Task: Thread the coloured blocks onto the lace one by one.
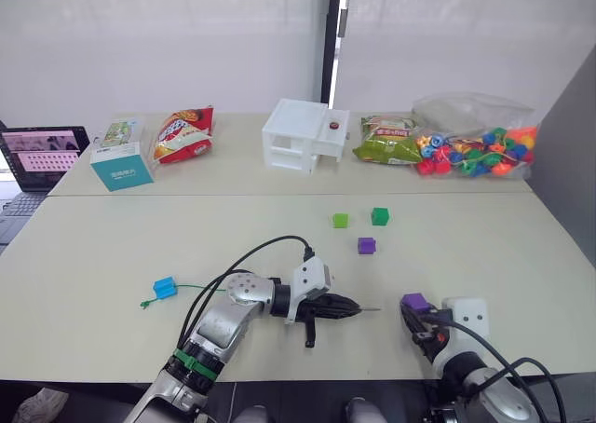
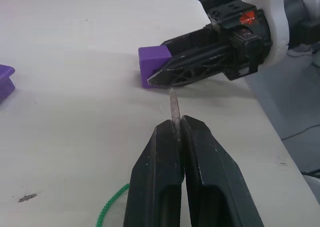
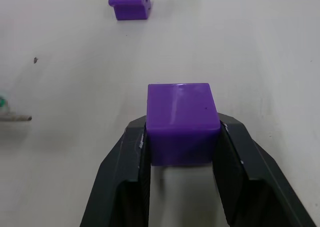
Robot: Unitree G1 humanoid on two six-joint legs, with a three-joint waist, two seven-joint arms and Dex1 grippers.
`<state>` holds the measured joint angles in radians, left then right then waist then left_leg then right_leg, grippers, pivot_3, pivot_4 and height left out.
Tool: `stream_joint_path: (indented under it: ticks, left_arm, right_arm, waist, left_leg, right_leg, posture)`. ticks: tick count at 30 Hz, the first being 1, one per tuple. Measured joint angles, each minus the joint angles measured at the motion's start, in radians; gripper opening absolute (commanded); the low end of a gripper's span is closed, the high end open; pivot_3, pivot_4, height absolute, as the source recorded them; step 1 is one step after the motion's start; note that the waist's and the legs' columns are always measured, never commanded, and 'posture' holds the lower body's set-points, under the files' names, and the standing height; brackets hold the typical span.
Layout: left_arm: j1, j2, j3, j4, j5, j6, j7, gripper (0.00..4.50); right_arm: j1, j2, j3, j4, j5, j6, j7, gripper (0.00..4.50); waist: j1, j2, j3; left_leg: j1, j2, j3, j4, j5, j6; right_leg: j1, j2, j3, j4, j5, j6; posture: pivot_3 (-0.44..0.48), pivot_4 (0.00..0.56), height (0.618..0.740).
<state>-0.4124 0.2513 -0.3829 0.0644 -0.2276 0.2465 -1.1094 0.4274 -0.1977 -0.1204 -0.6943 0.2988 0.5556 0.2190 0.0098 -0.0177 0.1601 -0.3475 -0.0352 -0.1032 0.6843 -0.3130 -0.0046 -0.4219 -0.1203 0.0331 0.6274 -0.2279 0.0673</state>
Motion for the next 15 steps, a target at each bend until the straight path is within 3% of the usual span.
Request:
stream_joint_path:
  ticks: [1,5,9,13,15]
  left_arm:
    - [0.000,-0.001,0.000,0.005,0.000,0.000,0.000,0.00]
    - [0.000,-0.007,-0.001,0.017,-0.001,-0.001,0.000,0.00]
    - [0.000,-0.011,-0.002,0.021,-0.001,-0.001,0.000,0.00]
    - [0.000,-0.013,-0.002,0.031,-0.001,-0.001,0.000,0.00]
    - [0.000,-0.019,-0.002,0.031,-0.001,-0.002,0.001,0.00]
  right_arm:
    - [0.005,0.005,0.002,-0.007,0.002,0.003,-0.004,1.95]
    - [0.021,-0.010,0.001,-0.031,0.044,0.045,0.009,3.19]
    - [0.045,-0.106,-0.055,-0.067,0.143,0.106,0.091,4.48]
    - [0.061,-0.258,-0.175,-0.075,0.246,0.165,0.203,4.48]
    - [0.058,-0.398,-0.220,-0.070,0.270,0.173,0.301,4.48]
  waist:
    - [0.000,0.000,0.000]
    - [-0.001,0.000,0.000]
    - [0.001,0.000,0.000]
    - [-0.001,0.000,0.000]
    - [-0.004,0.000,0.000]
  left_leg:
    - [0.000,0.000,0.000,-0.002,0.000,0.000]
    - [0.000,0.000,0.000,-0.004,0.000,0.000]
    - [-0.001,-0.001,0.002,-0.003,0.000,0.000]
    - [0.000,-0.001,0.004,-0.002,0.000,0.000]
    - [0.000,-0.001,0.006,-0.001,0.000,0.000]
  right_leg:
    - [0.000,0.000,0.000,-0.001,0.000,0.000]
    - [-0.001,0.000,0.000,-0.004,0.000,0.000]
    - [0.001,-0.001,0.000,-0.006,0.000,0.000]
    - [0.002,-0.001,0.001,-0.007,0.000,0.000]
    - [0.003,-0.002,0.003,-0.007,0.000,0.001]
  posture:
    - [0.000,0.150,0.740]
    - [0.000,0.150,0.740]
    - [0.000,0.150,0.740]
    - [0.000,0.150,0.740]
    - [0.000,0.150,0.740]
